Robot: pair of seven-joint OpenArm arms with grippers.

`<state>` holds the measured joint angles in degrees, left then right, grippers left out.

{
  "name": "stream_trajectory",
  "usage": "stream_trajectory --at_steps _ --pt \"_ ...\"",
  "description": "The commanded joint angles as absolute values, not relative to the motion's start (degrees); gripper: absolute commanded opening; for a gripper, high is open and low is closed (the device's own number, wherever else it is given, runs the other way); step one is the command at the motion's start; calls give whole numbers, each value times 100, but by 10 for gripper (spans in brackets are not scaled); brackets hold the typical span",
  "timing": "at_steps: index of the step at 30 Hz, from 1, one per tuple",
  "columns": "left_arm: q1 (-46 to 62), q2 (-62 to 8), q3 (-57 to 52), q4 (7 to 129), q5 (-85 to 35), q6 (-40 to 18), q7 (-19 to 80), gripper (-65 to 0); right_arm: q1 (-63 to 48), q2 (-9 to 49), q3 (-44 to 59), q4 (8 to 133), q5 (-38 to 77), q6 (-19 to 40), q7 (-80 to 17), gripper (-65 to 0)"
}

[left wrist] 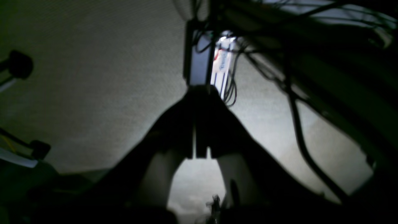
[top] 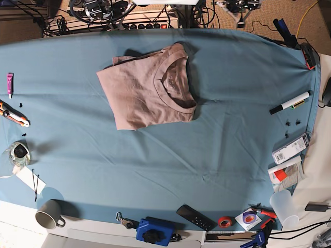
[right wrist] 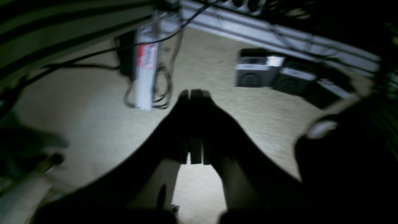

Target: Fold the T-shirt properly

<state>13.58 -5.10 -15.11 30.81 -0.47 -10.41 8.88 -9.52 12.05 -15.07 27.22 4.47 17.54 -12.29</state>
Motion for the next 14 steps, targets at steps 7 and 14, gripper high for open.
stream_trajectory --at_steps 7,14 --pt "1431 -587 -1527 3188 -40 -1031 897 -650 -952 1271 -1494 2733 447 1728 -1199 -650" --pt "1428 -574 -1527 3188 -40 -1028 895 -650 -952 1271 -1494 2733 447 1730 -1328 -650"
